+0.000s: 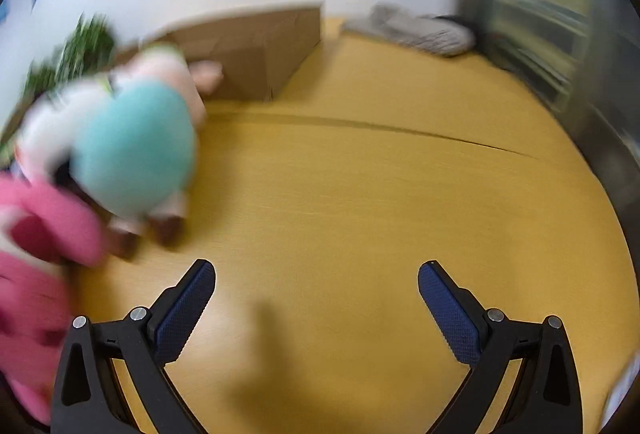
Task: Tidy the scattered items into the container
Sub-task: 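Move both grippers toward the pink plush bear on the table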
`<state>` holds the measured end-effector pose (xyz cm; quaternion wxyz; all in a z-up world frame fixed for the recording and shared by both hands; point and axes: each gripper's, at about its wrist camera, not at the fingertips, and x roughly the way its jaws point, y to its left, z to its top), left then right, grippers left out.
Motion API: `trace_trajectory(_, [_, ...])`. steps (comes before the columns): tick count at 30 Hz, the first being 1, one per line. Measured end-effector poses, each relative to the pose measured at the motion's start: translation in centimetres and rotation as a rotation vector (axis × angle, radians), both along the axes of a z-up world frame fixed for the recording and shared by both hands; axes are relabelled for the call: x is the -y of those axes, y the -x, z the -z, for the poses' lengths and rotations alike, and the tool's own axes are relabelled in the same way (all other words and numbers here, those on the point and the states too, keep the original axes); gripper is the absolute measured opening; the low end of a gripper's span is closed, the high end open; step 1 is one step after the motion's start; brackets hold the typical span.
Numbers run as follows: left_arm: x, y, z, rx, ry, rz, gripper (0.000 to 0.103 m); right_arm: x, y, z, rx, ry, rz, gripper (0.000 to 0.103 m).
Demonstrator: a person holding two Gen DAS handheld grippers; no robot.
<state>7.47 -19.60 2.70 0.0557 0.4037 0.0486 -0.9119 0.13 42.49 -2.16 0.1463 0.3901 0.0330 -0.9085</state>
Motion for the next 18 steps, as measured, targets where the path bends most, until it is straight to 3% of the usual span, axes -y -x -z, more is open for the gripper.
trace_trajectory(3, [-4.0, -4.2, -3.5, -0.058, -0.084, 0.104, 0.102, 1.6, -5.0, -4.1, -0.079, 0.048, 0.034, 0.103])
trace_trajectory(7, [-10.5, -7.0, -5.1, -0.075, -0.093, 0.231, 0.102, 6.0, -10.3, -7.8, -0.177, 0.019, 0.085, 0.103])
trace_trajectory(12, [-16.4, -8.7, -4.6, -0.065, -0.189, 0.335, 0.102, 14.1, -13.1, -7.5, -0.055, 0.057, -0.005, 0.103])
trace_trajectory(18, [-19.6, -9.6, -4.1, -0.046, -0.208, 0.372, 0.102, 18.5, -15.1, -6.4, -0.047, -0.020, 0.004, 0.103])
